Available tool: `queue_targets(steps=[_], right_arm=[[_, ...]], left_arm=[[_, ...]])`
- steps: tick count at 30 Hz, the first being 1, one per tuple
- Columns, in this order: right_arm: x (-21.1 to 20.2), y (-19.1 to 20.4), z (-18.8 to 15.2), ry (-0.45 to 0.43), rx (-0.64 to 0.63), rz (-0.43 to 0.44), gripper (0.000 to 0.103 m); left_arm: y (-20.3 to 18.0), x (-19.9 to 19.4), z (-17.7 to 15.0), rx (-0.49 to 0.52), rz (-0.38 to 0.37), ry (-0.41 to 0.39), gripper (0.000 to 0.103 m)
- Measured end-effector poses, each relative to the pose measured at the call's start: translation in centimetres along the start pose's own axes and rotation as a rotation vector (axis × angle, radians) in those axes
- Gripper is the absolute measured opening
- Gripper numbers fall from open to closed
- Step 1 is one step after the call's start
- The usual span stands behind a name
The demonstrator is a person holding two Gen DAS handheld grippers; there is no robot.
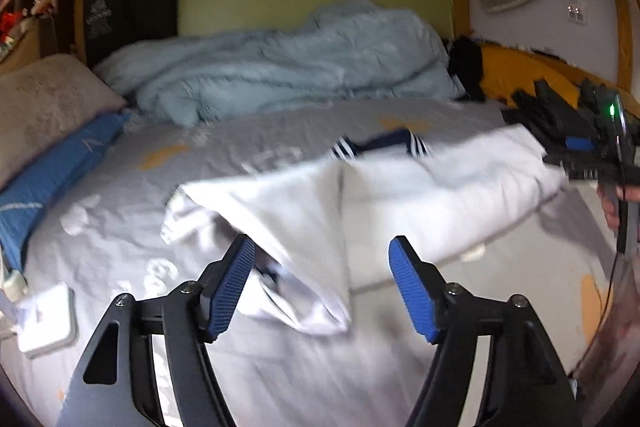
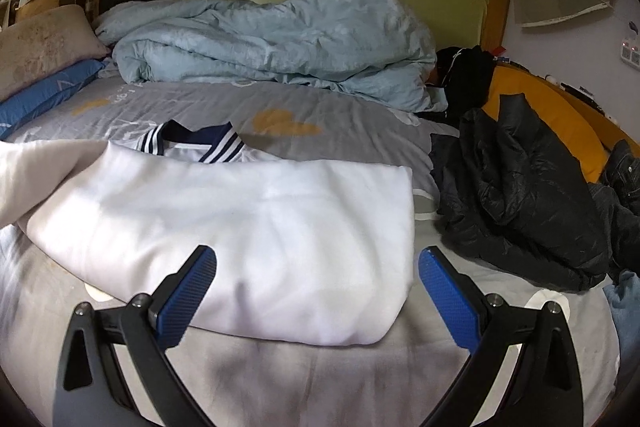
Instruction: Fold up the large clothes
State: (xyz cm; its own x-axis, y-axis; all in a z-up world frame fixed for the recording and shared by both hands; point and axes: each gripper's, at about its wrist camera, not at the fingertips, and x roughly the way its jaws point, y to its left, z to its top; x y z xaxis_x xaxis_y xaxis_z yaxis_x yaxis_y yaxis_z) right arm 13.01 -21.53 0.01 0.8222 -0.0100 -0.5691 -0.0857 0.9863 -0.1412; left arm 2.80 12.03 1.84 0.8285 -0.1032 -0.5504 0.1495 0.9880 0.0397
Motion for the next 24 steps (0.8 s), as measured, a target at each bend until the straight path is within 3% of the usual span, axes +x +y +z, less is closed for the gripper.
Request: queue_targets(steps=[4, 7, 9, 10, 14, 16, 19, 24], right_arm=[[-0.1, -0.1, 0.0, 0.0, 0.008, 0.003, 0.101], [0.0, -0.2, -0.1, 0.01, 0.012, 0.008, 0.101], [0.1, -0.3, -0.1, 0.016, 0.015, 0.013, 0.101], [0.2, -0.2, -0.2, 0.018, 0.015, 0.013, 0.101], [0.6, -0.1, -0.2, 0.027, 0.007, 0.004, 0.101], [0.8, -0.1, -0.3, 0.032, 0.007, 0.003, 0.101], [1.1, -0.1, -0.3, 0.036, 0.009, 0.0, 0.101], [1.6, -0.2, -0.3, 0.046, 0.009, -0.008, 0.101]], left_arm=[[-0.4, 2.5, -1.2, 0.003, 0.028, 0.113, 0.07], [-0.3, 3.6, -1.6, 0.027, 0.047, 0.129, 0.064], [-0.7, 4.3, -1.3, 0.055, 0.039, 0.149, 0.015], [-0.8, 4.4, -1.1, 0.069, 0.039, 0.146, 0.01], [-0.5, 4.3, 1.0, 0.136, 0.173, 0.06, 0.007], [0.9, 4.4, 2.6, 0.119, 0.22, 0.028, 0.007], [3.6, 5.7, 5.3, 0.12, 0.351, 0.009, 0.006], [8.8, 8.9, 7.1, 0.013, 0.402, 0.049, 0.006]])
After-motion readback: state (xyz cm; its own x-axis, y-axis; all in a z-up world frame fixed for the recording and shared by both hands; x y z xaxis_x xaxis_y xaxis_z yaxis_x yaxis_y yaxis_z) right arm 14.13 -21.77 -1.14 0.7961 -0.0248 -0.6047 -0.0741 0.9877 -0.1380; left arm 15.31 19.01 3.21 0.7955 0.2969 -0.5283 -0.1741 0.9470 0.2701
